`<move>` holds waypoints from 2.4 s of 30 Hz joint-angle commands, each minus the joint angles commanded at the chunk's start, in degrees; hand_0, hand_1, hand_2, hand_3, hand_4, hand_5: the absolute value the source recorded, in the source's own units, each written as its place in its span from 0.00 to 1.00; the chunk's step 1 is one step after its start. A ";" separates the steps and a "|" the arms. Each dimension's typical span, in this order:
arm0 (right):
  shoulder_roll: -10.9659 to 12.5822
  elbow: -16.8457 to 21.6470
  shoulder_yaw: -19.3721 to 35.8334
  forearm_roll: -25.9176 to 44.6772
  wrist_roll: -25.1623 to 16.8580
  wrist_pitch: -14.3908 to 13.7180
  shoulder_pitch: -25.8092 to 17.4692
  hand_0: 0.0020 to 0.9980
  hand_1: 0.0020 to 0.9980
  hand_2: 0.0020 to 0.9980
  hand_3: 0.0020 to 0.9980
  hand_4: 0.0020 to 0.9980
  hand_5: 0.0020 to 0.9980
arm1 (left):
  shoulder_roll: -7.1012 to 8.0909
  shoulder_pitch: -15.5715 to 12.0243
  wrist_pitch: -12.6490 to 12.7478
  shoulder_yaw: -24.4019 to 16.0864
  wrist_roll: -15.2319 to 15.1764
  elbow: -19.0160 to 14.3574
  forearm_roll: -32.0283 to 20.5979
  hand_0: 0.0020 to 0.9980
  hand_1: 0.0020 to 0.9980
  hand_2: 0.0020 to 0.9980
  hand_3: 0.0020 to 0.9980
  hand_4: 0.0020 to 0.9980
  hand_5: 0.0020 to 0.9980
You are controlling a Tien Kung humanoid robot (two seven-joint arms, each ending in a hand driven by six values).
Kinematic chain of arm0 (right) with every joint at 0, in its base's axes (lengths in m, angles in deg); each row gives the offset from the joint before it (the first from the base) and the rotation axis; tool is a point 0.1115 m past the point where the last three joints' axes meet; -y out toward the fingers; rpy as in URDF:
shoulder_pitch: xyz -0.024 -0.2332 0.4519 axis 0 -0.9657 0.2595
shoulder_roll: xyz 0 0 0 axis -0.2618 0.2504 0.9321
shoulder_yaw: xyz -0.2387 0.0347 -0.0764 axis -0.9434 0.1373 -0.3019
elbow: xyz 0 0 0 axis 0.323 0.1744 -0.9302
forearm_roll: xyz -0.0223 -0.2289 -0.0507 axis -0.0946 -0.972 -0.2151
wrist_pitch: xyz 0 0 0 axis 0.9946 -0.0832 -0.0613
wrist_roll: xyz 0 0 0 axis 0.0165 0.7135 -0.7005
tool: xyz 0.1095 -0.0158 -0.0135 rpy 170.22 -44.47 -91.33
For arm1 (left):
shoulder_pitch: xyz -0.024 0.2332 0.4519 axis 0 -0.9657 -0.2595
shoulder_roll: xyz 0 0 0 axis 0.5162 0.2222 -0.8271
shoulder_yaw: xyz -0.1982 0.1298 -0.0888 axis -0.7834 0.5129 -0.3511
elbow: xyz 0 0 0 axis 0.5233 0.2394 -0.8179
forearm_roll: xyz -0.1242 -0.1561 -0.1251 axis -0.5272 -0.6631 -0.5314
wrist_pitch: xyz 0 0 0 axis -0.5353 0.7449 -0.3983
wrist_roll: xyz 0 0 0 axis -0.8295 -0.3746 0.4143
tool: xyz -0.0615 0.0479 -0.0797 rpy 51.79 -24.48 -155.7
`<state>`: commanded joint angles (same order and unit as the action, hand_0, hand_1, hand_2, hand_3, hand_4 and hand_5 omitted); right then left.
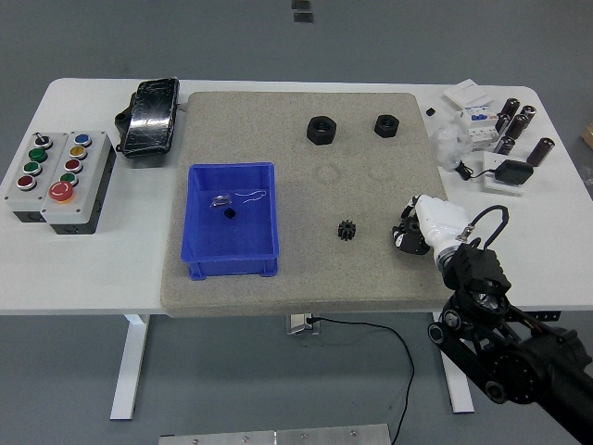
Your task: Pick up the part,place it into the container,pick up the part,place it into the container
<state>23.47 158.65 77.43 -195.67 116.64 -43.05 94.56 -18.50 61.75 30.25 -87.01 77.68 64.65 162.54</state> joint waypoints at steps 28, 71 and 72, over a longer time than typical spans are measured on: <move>-2.59 2.68 -5.19 -0.77 -0.47 -4.12 8.46 0.41 0.61 0.65 0.63 0.45 0.08 | 0.05 -0.02 -0.11 -0.40 0.22 0.00 0.54 0.67 0.63 0.55 0.60 0.71 0.35; 1.14 -1.93 -7.27 3.30 2.31 -1.78 4.14 0.32 0.51 0.46 0.55 0.50 0.06 | -0.04 -0.02 -0.05 0.10 -0.08 0.00 0.15 0.67 0.63 0.55 0.60 0.71 0.35; 1.10 -2.05 -7.36 3.34 2.18 -2.02 4.16 0.32 0.51 0.46 0.55 0.50 0.06 | -0.05 -0.01 -0.04 0.14 -0.11 0.00 0.11 0.67 0.63 0.55 0.60 0.71 0.35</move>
<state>24.57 156.60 70.07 -192.33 118.82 -45.07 98.72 -18.55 61.74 30.20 -86.87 77.57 64.65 162.64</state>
